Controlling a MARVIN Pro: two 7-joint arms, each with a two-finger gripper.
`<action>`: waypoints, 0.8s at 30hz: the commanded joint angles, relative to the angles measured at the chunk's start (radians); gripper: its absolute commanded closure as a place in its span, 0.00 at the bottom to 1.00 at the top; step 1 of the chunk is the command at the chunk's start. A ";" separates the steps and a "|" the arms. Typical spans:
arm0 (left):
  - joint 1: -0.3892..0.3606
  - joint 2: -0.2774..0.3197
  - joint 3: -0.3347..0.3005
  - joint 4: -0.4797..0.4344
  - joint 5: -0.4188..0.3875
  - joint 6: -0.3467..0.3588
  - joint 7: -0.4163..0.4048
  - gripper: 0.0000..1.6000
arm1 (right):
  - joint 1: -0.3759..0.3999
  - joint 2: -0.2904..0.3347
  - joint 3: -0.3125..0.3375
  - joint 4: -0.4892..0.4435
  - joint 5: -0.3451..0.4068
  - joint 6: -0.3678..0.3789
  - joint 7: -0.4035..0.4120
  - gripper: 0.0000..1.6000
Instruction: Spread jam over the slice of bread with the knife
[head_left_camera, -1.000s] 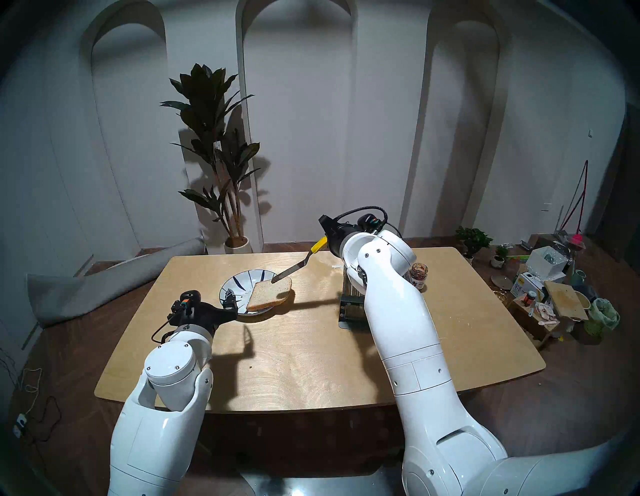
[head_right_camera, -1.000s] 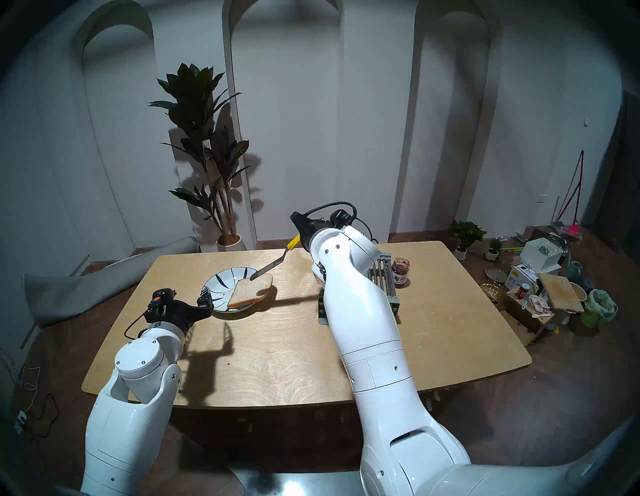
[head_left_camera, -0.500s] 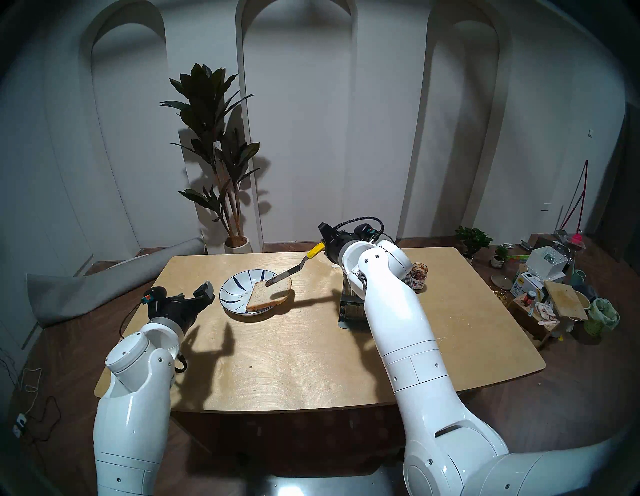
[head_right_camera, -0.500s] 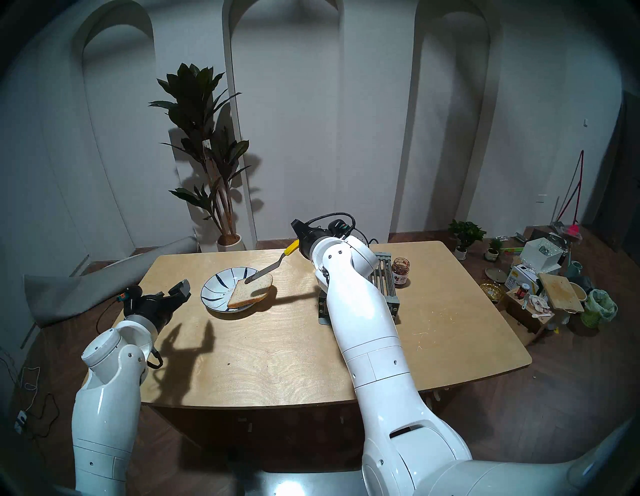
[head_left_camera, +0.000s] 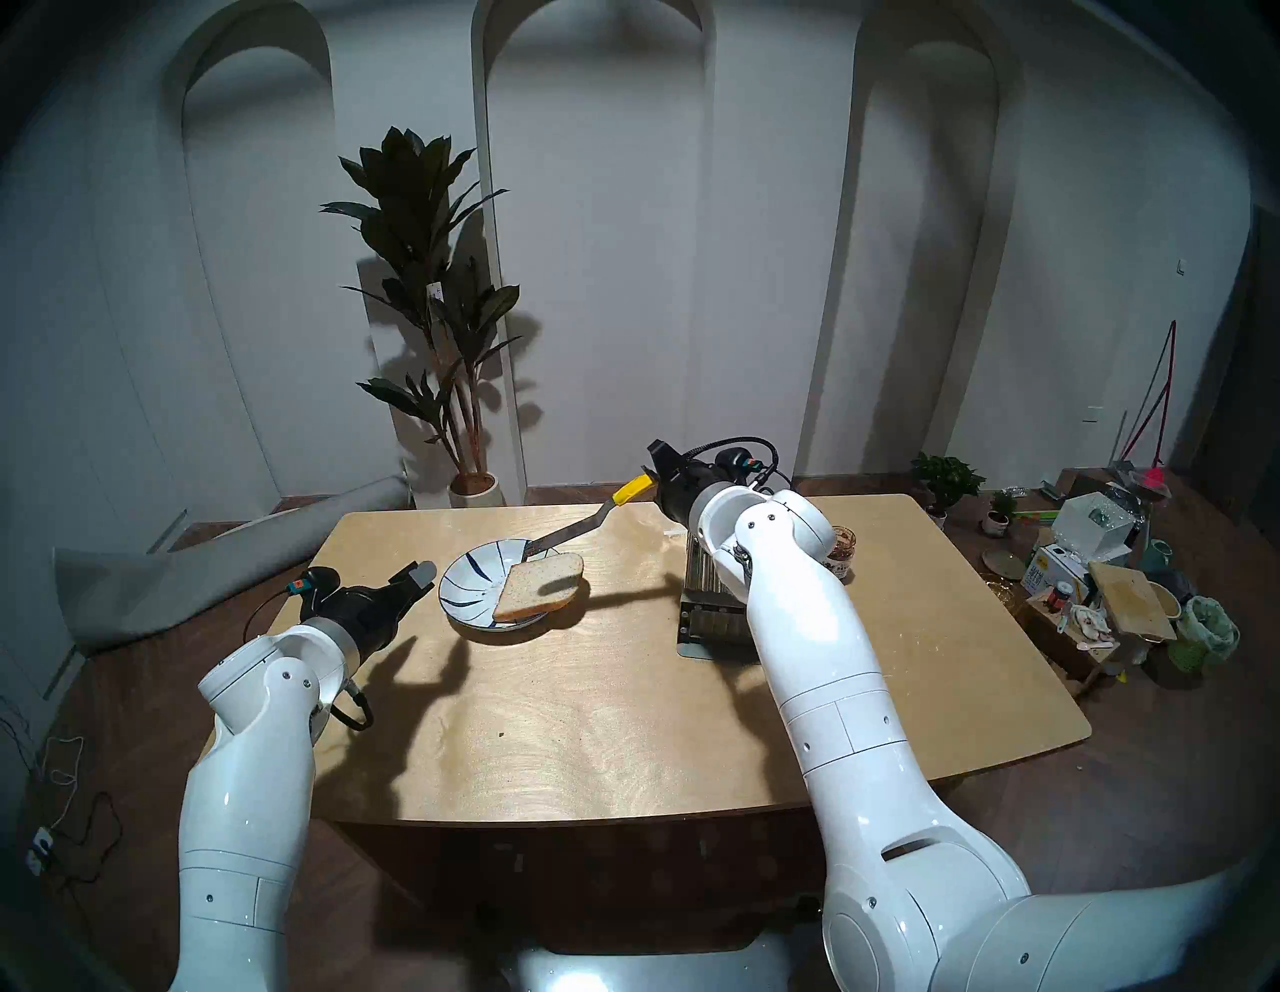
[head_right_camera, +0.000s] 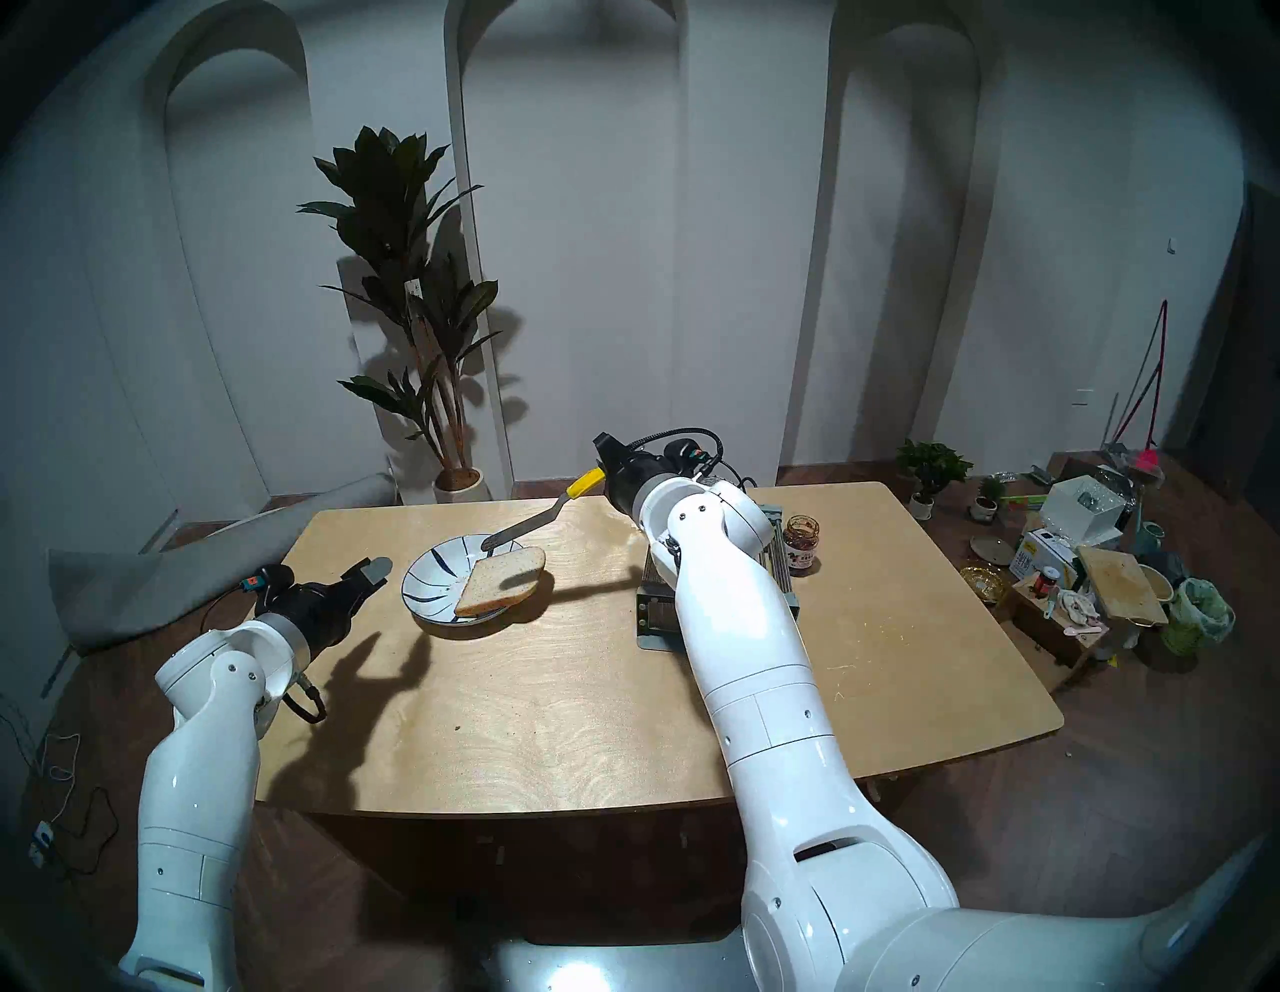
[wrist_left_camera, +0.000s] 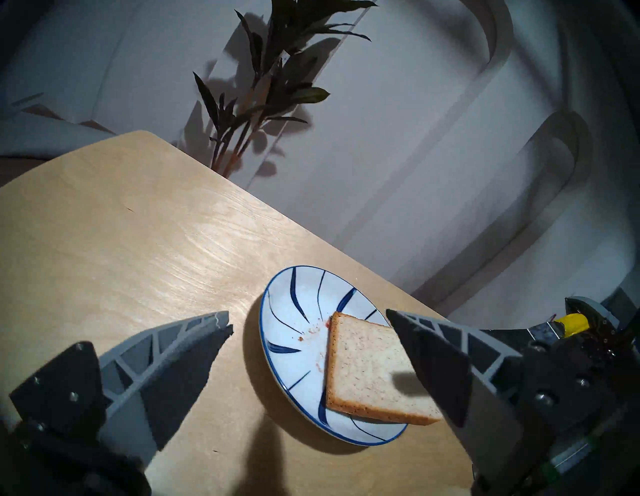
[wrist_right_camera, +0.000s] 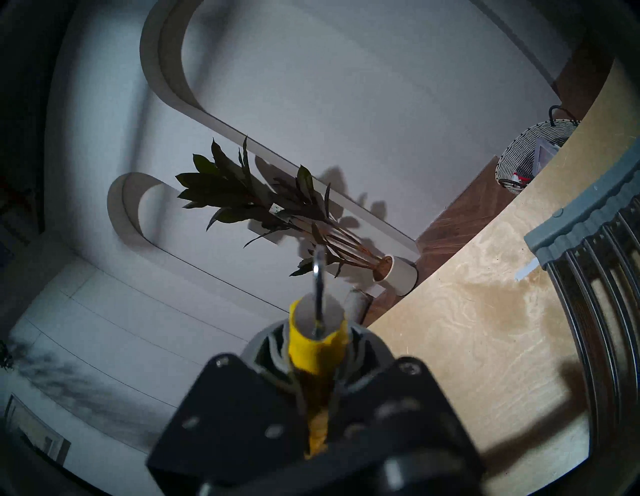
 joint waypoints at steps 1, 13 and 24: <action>-0.117 0.057 0.029 0.042 -0.022 0.049 -0.032 0.00 | 0.041 0.020 0.014 0.032 0.035 -0.002 0.121 1.00; -0.214 0.098 0.080 0.199 -0.014 0.105 -0.041 0.00 | 0.064 0.036 0.003 0.094 0.032 -0.017 0.235 1.00; -0.304 0.108 0.153 0.327 0.006 0.112 -0.069 0.00 | 0.062 0.048 -0.029 0.120 -0.004 -0.063 0.259 1.00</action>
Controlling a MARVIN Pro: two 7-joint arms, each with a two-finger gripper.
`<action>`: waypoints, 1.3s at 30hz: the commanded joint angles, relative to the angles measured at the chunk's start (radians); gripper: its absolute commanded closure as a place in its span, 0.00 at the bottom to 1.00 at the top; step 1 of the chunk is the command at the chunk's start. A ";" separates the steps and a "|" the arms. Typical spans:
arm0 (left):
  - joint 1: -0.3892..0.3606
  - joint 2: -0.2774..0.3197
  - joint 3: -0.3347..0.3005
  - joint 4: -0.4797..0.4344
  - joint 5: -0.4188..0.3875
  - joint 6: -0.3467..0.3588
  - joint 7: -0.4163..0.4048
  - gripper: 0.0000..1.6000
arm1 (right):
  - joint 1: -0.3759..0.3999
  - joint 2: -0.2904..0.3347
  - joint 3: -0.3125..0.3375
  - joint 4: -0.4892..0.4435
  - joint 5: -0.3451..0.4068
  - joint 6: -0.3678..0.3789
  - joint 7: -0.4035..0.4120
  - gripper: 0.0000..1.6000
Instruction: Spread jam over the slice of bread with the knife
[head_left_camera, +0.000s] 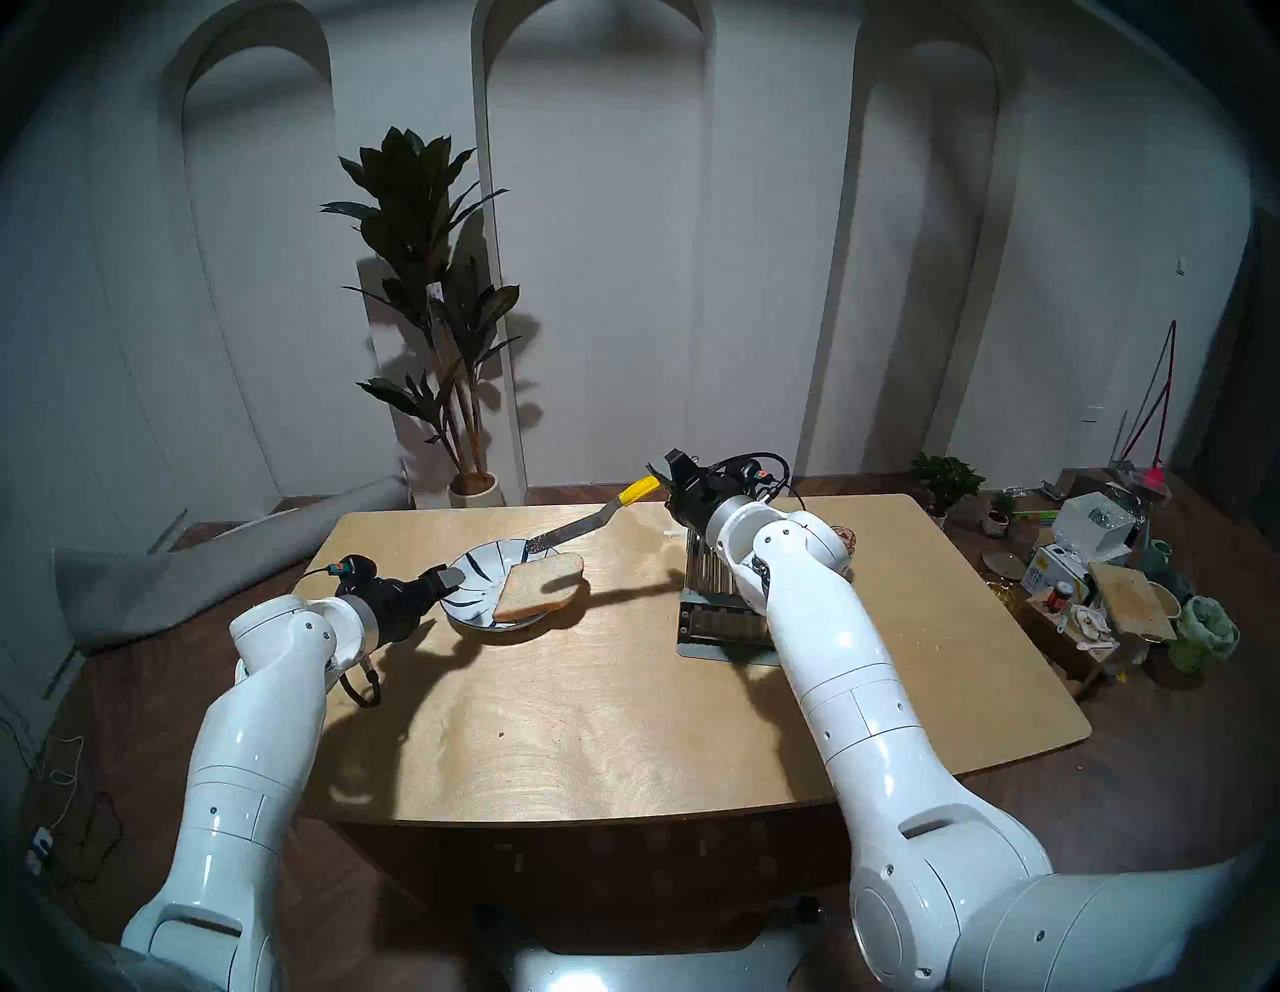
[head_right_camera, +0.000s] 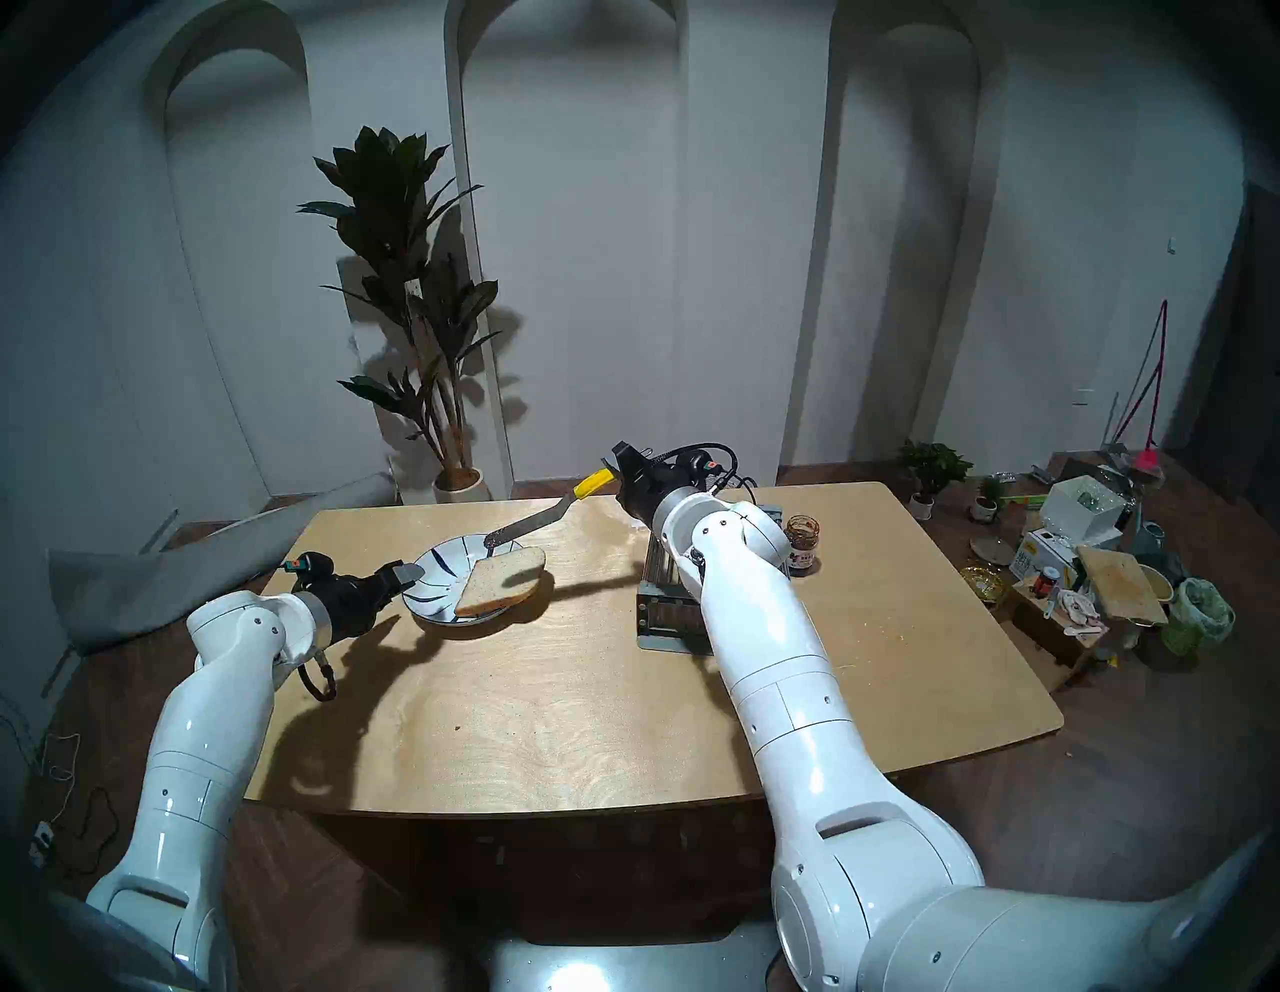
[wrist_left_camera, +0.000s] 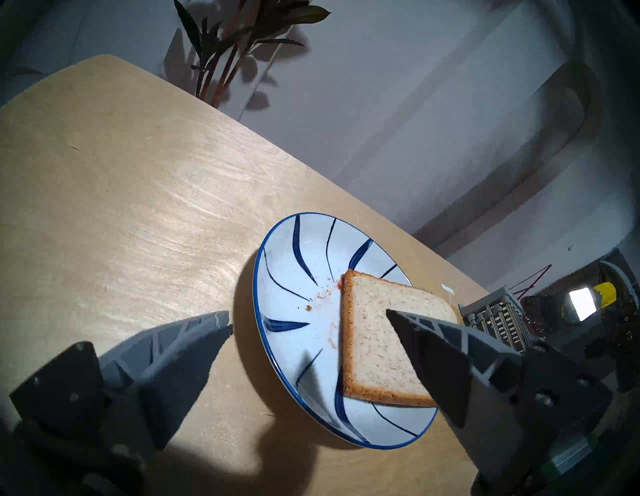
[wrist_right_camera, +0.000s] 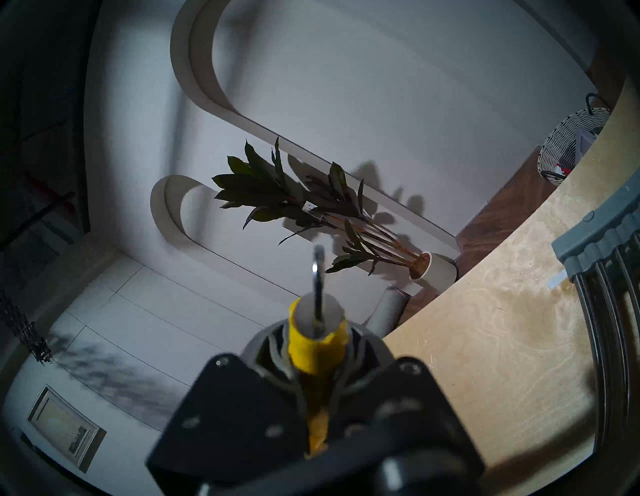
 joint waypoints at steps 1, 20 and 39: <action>-0.101 0.015 0.030 0.043 0.014 -0.010 -0.026 0.00 | 0.024 -0.004 -0.012 -0.001 -0.018 -0.035 0.033 1.00; -0.169 0.017 0.089 0.170 0.053 0.001 -0.013 0.50 | 0.034 -0.020 -0.029 0.059 -0.067 -0.100 0.045 1.00; -0.192 0.002 0.086 0.219 0.068 -0.009 0.018 0.68 | 0.034 -0.072 -0.094 0.093 -0.140 -0.171 -0.024 1.00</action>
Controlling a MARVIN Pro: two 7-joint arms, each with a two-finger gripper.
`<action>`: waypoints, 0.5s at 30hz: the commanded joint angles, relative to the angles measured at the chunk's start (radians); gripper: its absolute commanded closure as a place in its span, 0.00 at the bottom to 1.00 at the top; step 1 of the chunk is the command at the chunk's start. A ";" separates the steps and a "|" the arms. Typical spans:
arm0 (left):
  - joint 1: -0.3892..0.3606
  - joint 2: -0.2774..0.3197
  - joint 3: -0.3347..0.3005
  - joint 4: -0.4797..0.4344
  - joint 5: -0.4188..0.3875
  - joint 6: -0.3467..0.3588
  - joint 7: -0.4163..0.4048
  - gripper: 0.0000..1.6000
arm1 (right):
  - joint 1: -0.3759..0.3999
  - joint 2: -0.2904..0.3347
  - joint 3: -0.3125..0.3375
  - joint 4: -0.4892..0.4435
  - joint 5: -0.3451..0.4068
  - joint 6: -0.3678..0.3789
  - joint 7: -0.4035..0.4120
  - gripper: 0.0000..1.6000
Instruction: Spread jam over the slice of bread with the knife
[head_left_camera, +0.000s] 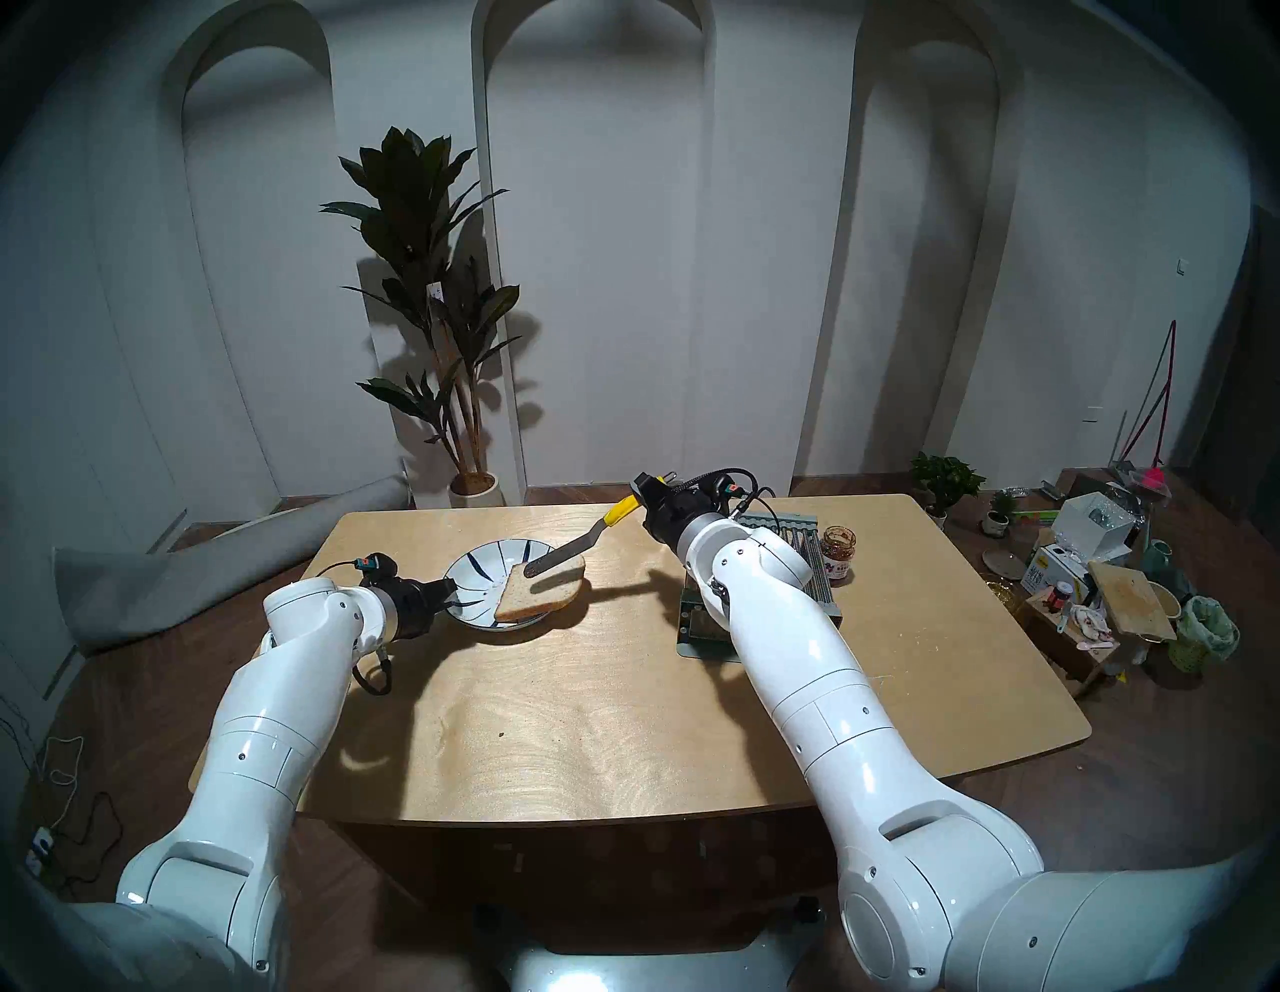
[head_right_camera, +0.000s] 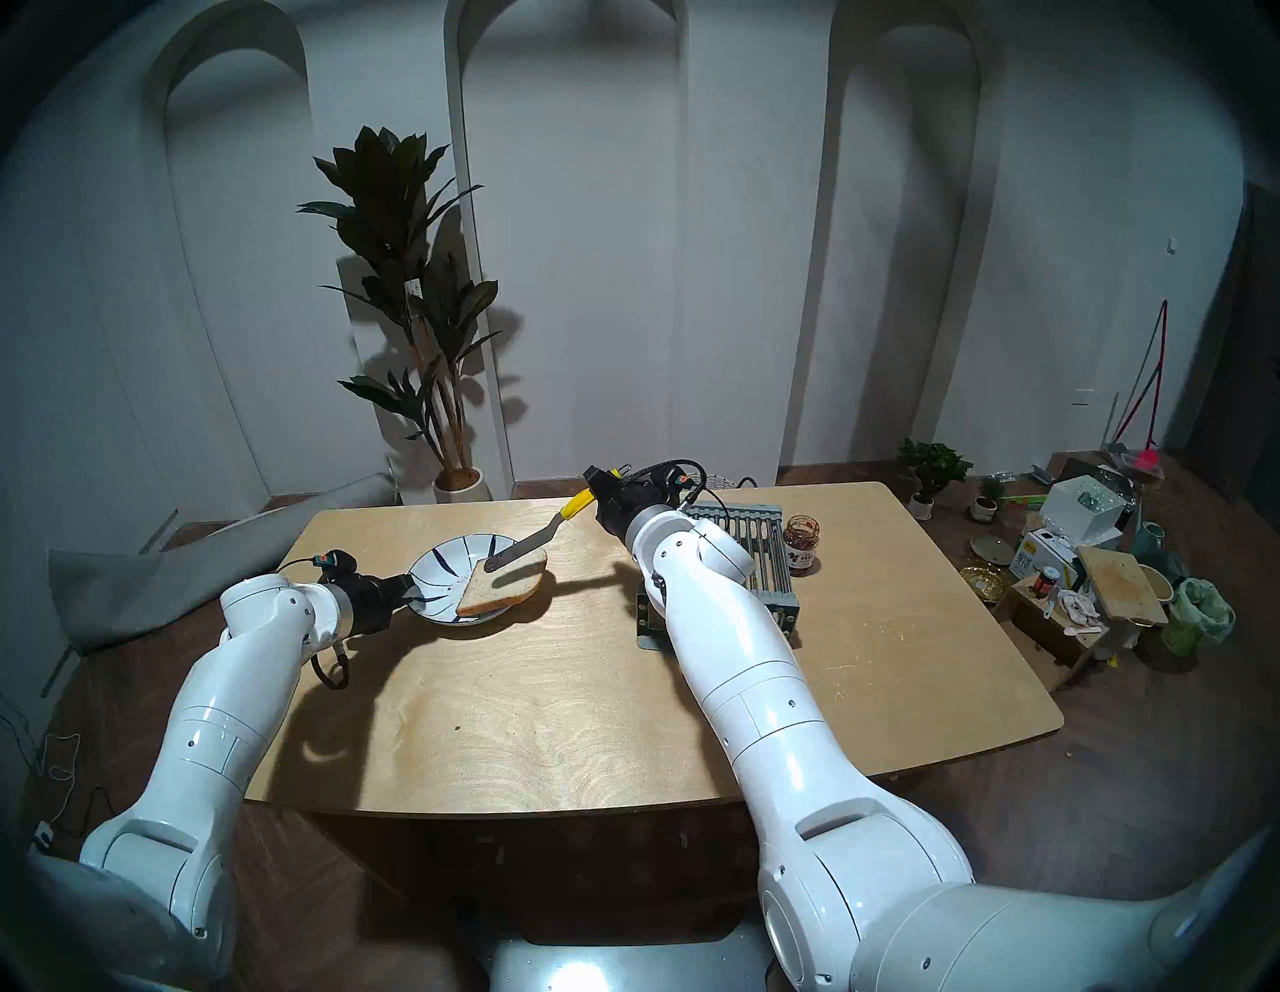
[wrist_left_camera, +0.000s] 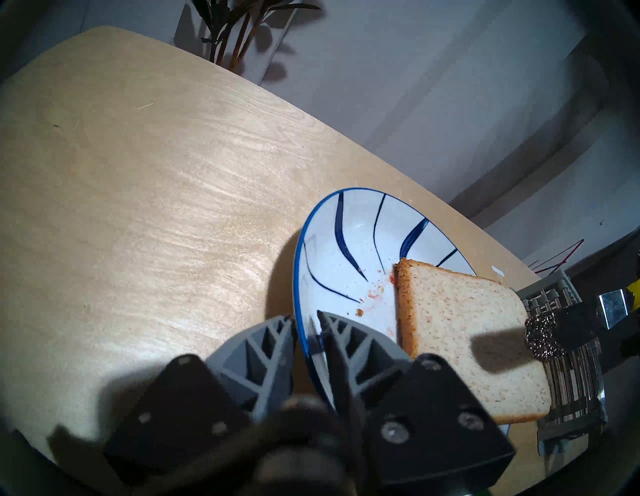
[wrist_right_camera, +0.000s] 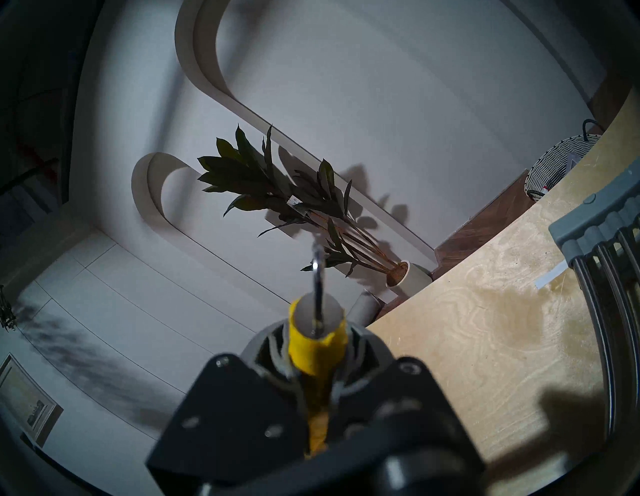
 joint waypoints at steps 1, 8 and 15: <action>-0.037 -0.006 -0.012 0.003 -0.007 -0.008 0.007 0.69 | 0.025 -0.042 -0.015 0.007 -0.015 -0.042 -0.017 1.00; -0.037 -0.012 -0.019 0.010 -0.011 -0.011 0.025 0.75 | 0.035 -0.055 -0.029 0.034 -0.029 -0.068 -0.033 1.00; -0.040 -0.017 -0.017 0.013 -0.015 -0.007 0.037 0.85 | 0.059 -0.085 -0.046 0.086 -0.055 -0.117 -0.063 1.00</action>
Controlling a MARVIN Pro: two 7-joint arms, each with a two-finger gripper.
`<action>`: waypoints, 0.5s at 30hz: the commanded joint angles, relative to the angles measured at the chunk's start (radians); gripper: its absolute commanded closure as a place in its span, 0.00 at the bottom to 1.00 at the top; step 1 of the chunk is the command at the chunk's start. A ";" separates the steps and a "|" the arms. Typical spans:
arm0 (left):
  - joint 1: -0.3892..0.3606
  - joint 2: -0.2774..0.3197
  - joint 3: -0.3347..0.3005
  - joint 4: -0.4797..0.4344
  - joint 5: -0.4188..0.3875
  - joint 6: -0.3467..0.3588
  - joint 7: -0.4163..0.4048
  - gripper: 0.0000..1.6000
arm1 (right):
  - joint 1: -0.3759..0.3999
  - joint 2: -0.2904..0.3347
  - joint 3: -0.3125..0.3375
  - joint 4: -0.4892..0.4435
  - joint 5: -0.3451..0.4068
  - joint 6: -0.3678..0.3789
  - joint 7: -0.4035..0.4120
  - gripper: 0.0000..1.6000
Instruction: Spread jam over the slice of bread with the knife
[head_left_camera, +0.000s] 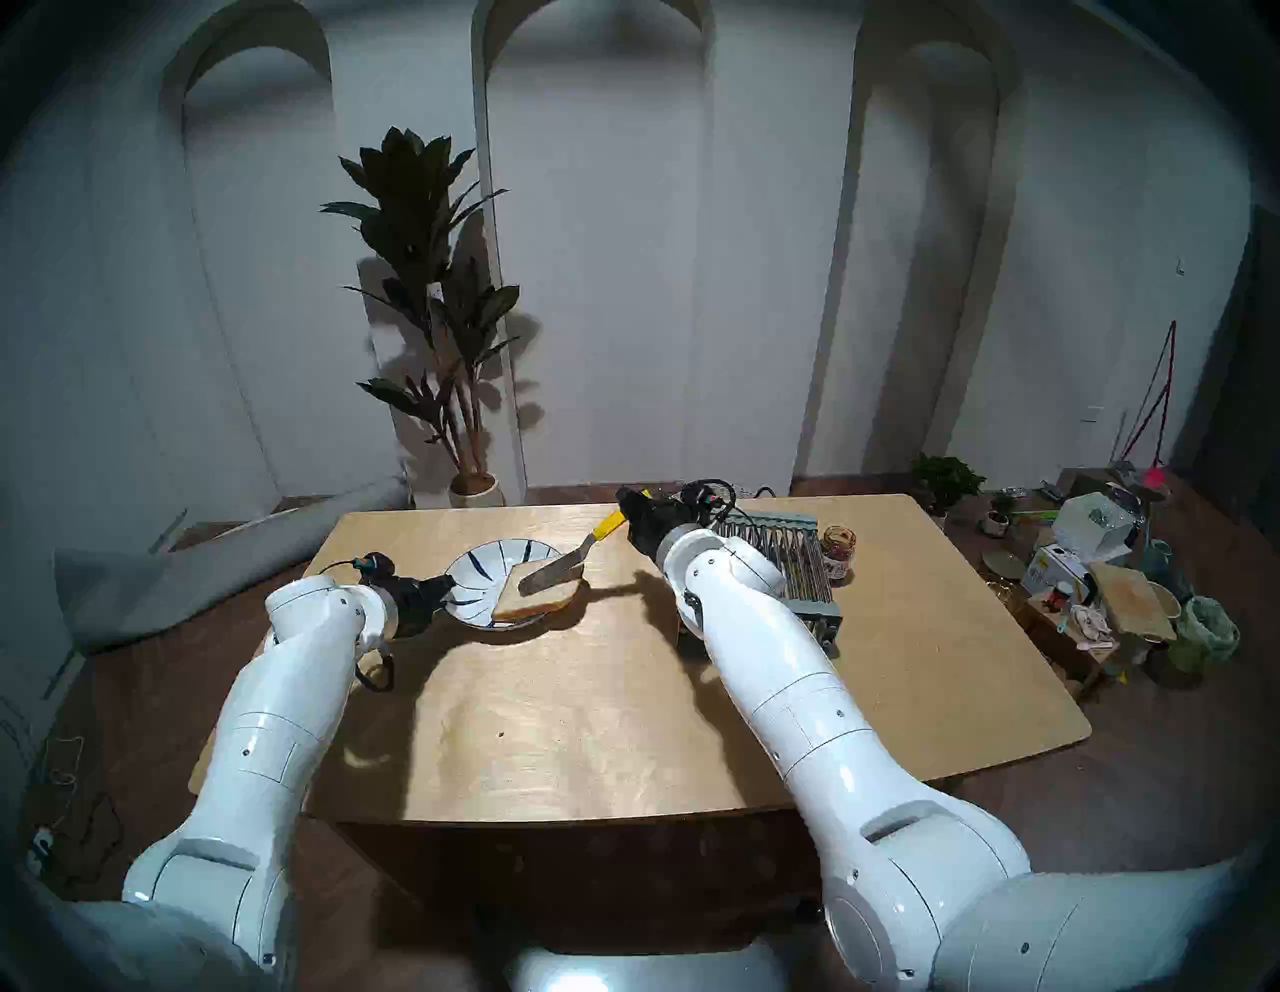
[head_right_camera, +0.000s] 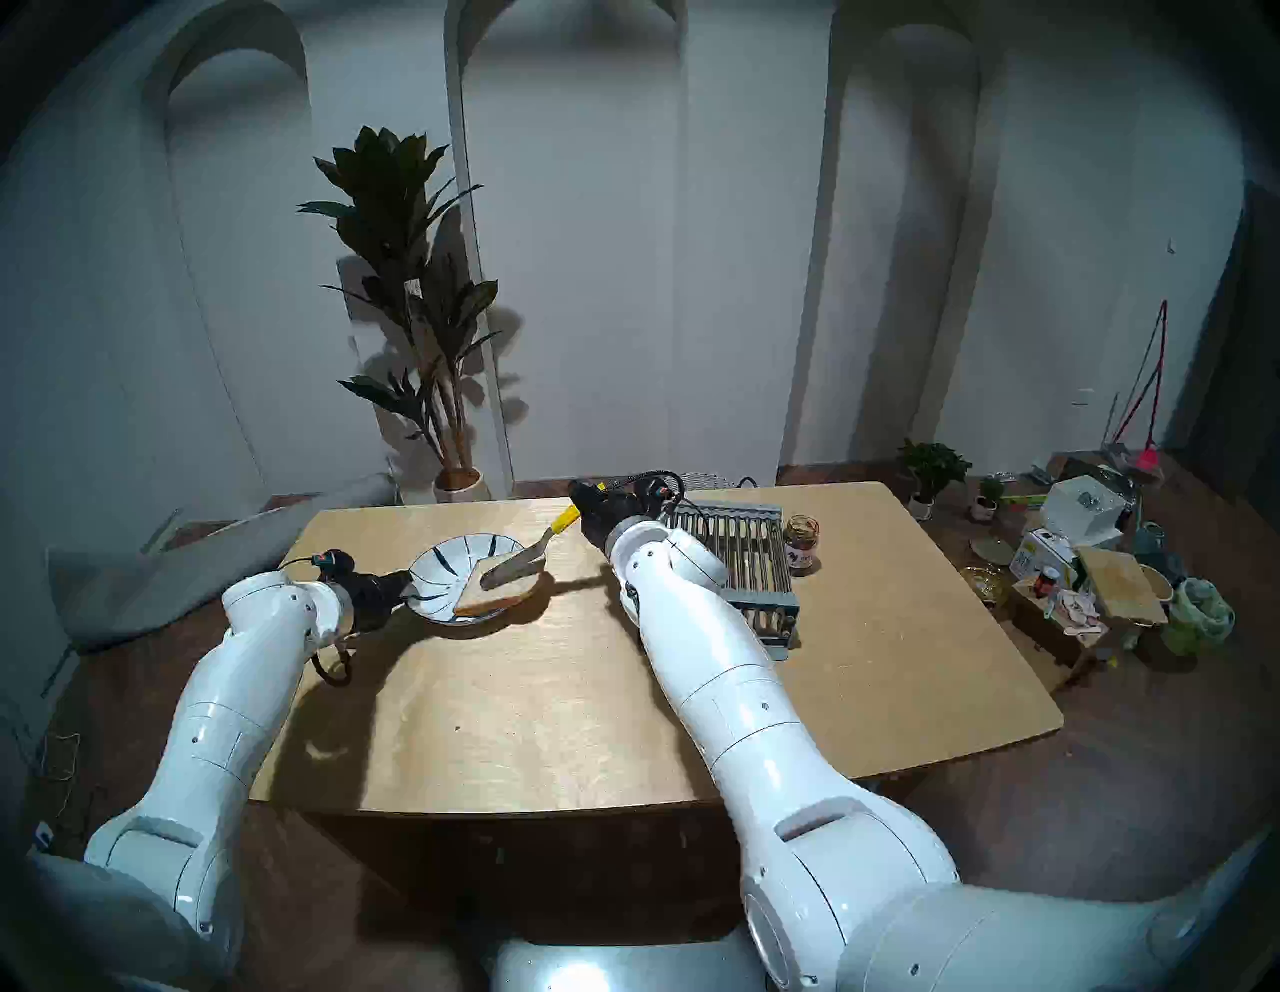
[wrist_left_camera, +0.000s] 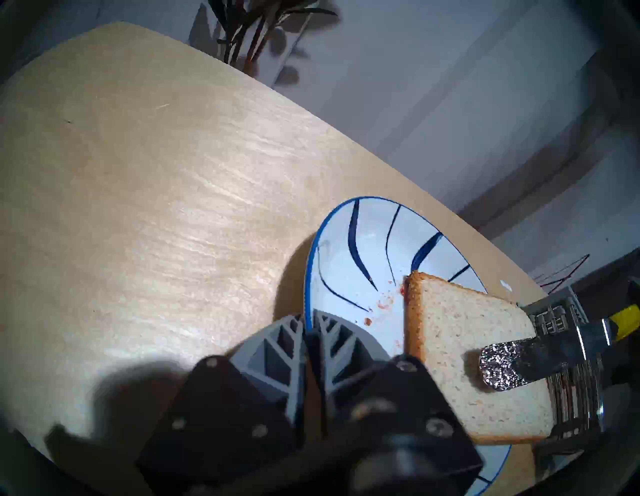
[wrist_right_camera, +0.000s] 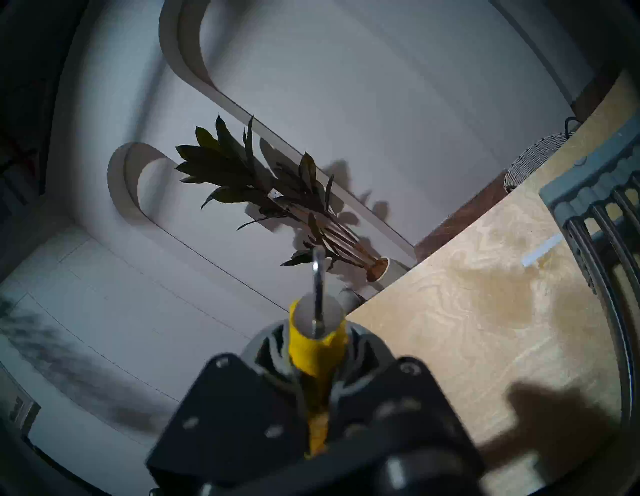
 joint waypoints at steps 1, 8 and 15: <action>-0.027 0.002 0.003 -0.003 0.004 -0.001 0.004 0.86 | 0.050 -0.051 -0.016 0.032 -0.023 -0.065 -0.011 1.00; -0.030 -0.003 0.004 0.000 0.001 0.001 0.015 1.00 | 0.079 -0.064 -0.037 0.084 -0.050 -0.094 -0.039 1.00; -0.039 -0.012 0.003 0.017 0.000 -0.003 0.034 1.00 | 0.100 -0.072 -0.049 0.119 -0.078 -0.122 -0.090 1.00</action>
